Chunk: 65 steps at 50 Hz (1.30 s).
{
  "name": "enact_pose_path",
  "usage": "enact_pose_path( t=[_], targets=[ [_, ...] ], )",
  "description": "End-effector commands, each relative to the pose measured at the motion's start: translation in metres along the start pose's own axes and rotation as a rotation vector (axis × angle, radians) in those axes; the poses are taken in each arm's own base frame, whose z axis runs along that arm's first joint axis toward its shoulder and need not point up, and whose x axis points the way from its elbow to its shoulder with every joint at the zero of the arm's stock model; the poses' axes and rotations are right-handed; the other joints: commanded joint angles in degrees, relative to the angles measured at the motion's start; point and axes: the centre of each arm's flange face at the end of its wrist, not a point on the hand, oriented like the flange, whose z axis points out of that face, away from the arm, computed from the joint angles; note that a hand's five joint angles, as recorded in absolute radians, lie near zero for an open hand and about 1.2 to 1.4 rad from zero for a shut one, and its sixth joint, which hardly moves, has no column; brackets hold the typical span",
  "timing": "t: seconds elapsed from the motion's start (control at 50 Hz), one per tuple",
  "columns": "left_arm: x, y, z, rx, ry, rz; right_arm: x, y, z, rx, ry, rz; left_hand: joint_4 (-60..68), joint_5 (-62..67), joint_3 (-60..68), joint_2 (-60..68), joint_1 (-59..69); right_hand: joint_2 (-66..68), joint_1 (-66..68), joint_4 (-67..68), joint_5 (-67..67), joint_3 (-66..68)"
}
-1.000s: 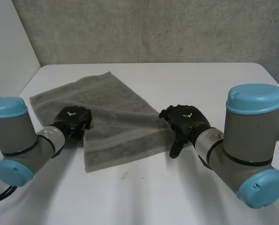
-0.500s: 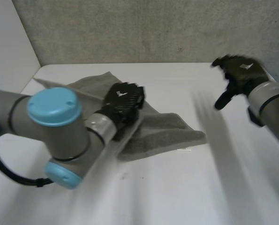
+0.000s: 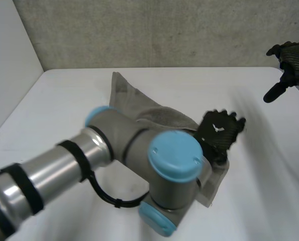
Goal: Fold the towel.
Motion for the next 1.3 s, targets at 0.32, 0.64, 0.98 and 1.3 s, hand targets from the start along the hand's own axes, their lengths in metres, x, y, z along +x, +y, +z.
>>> enact_pose_path(
  t=[0.32,0.64,0.98,1.3],
  targets=[
    [-0.206,-0.001,-0.027,-0.157,-0.321,-0.044,-0.075,0.089,-0.040,-0.342,-0.189,0.283,-1.1,-1.1,-0.7,-0.6,-0.3,-2.5,-1.7,-3.2,-2.5,-2.2],
    [-0.218,0.052,-0.013,-0.238,-0.319,-0.035,-0.098,0.130,-0.011,-0.360,-0.232,0.304,-0.6,-0.6,-0.2,-0.1,0.2,-1.3,-0.4,-2.0,-1.2,-0.9],
    [-0.222,0.064,-0.006,-0.218,-0.324,0.027,-0.103,0.146,0.021,-0.298,-0.207,0.293,0.4,0.4,0.8,0.9,1.3,59.8,60.7,59.1,59.8,60.2],
    [-0.227,0.061,-0.003,-0.177,-0.359,0.042,-0.108,0.123,0.021,-0.241,-0.288,0.302,0.0,0.1,0.5,0.6,0.9,47.0,47.9,46.3,47.1,47.4]
  ],
)
